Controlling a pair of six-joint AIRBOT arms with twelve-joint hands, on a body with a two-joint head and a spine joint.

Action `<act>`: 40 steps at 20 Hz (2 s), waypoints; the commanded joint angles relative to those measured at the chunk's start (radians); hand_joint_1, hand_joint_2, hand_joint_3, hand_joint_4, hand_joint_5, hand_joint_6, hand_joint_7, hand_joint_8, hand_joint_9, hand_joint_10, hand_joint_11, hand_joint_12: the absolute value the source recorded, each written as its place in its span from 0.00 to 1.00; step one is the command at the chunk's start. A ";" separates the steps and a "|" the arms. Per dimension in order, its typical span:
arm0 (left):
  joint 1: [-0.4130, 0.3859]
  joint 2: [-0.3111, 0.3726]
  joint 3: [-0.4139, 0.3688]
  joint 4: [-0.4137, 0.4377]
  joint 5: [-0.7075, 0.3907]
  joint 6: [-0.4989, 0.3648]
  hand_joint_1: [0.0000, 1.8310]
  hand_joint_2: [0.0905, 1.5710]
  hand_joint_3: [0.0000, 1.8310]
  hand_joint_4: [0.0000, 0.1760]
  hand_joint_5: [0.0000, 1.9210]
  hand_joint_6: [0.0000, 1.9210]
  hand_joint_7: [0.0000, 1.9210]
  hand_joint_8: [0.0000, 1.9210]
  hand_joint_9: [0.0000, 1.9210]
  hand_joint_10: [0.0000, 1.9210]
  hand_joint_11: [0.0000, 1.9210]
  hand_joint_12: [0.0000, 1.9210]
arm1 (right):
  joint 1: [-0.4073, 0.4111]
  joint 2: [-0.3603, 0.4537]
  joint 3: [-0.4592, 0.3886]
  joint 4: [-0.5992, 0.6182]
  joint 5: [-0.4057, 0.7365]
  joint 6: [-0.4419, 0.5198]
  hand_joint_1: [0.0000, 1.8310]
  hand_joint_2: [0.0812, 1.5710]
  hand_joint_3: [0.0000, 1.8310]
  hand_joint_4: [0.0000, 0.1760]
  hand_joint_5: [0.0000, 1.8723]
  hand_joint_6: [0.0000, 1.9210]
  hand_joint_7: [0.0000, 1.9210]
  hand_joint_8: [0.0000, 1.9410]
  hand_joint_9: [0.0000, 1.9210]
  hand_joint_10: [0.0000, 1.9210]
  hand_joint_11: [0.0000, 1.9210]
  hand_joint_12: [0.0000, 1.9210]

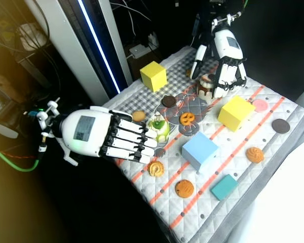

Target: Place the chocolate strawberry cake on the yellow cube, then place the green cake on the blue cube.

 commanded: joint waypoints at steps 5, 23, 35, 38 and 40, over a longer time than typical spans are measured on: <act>-0.026 -0.004 0.005 0.014 -0.080 -0.002 0.68 0.63 0.00 0.00 0.65 0.05 0.55 0.46 0.38 0.52 0.18 0.86 | 0.001 -0.003 0.004 0.018 0.121 0.002 0.19 0.80 0.00 0.00 0.30 0.00 0.25 0.00 0.23 0.00 0.06 0.38; -0.309 -0.078 0.167 -0.005 -0.090 -0.002 0.70 0.65 0.00 0.00 0.62 0.18 0.59 0.51 0.49 0.43 0.29 0.82 | -0.002 -0.014 0.010 0.018 0.121 0.003 0.17 0.81 0.00 0.00 0.30 0.00 0.25 0.00 0.23 0.00 0.04 0.42; -0.379 -0.182 0.344 -0.117 -0.010 0.007 0.70 0.67 0.00 0.00 0.56 0.31 0.56 0.55 0.44 0.55 0.17 0.92 | 0.013 -0.027 0.026 0.007 0.122 0.003 0.21 0.78 0.00 0.00 0.30 0.00 0.25 0.00 0.22 0.00 0.03 0.46; -0.377 -0.198 0.360 -0.122 0.010 0.007 0.70 0.66 0.00 0.00 0.58 0.27 0.56 0.55 0.43 0.56 0.17 0.90 | 0.014 -0.028 0.028 0.006 0.122 0.003 0.21 0.78 0.00 0.00 0.30 0.00 0.24 0.00 0.21 0.00 0.03 0.45; -0.366 -0.204 0.363 -0.129 0.014 0.007 0.70 0.65 0.00 0.00 0.61 0.22 0.58 0.51 0.46 0.50 0.19 0.85 | 0.016 -0.031 0.030 0.004 0.122 0.003 0.23 0.78 0.00 0.00 0.30 0.00 0.24 0.00 0.22 0.00 0.03 0.45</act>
